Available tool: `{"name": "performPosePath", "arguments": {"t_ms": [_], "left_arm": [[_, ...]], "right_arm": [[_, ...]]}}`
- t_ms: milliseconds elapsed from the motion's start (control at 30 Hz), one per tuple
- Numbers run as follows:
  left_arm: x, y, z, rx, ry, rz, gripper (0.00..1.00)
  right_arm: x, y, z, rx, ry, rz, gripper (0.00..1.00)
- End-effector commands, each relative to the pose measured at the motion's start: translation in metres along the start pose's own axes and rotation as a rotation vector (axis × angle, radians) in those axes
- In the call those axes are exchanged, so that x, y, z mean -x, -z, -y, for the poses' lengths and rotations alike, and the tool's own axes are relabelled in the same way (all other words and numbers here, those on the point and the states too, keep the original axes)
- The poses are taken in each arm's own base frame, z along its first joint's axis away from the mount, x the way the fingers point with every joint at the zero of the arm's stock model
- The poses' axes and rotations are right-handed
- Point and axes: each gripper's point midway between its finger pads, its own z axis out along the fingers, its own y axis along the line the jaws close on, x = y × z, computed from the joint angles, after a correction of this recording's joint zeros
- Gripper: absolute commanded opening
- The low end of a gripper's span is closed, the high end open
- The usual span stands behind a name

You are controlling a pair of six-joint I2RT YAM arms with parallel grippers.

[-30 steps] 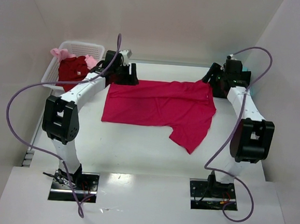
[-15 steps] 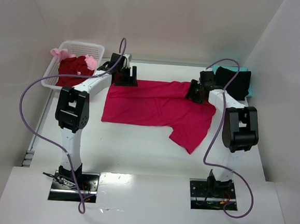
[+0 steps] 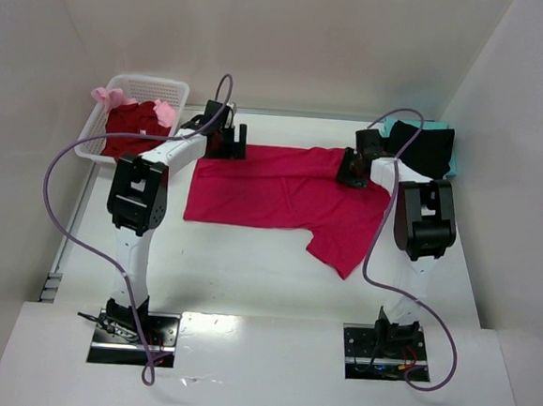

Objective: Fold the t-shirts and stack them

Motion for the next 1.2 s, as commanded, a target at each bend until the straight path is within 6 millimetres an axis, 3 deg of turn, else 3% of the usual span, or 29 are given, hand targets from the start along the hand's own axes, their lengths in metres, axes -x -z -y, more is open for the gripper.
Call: {"name": "performPosePath", "arguments": {"t_ms": [0, 33, 200, 333, 733, 867, 1167], "left_arm": [[0.01, -0.002, -0.015, 0.073, -0.009, 0.029, 0.96], [0.011, -0.001, -0.017, 0.084, -0.009, 0.032, 0.96], [0.012, 0.0, -0.028, 0.148, -0.009, 0.041, 0.96], [0.0, -0.01, -0.032, 0.158, -0.011, 0.006, 0.97], [-0.011, -0.023, -0.032, 0.148, -0.012, -0.026, 0.97], [-0.015, -0.026, -0.033, 0.151, -0.012, -0.035, 0.97], [-0.018, -0.032, -0.035, 0.153, -0.012, -0.043, 0.97]], "right_arm": [[0.038, 0.001, -0.015, 0.021, 0.026, 0.104, 0.52], [0.031, -0.004, -0.012, 0.011, 0.026, 0.08, 0.52], [0.041, -0.003, -0.02, 0.016, 0.032, 0.105, 0.51], [0.046, -0.003, -0.02, 0.008, 0.041, 0.111, 0.49], [0.032, -0.008, -0.026, 0.017, 0.056, 0.074, 0.47], [0.016, -0.012, -0.024, 0.012, 0.064, 0.047, 0.47], [0.013, -0.015, -0.023, 0.008, 0.064, 0.038, 0.47]]}}
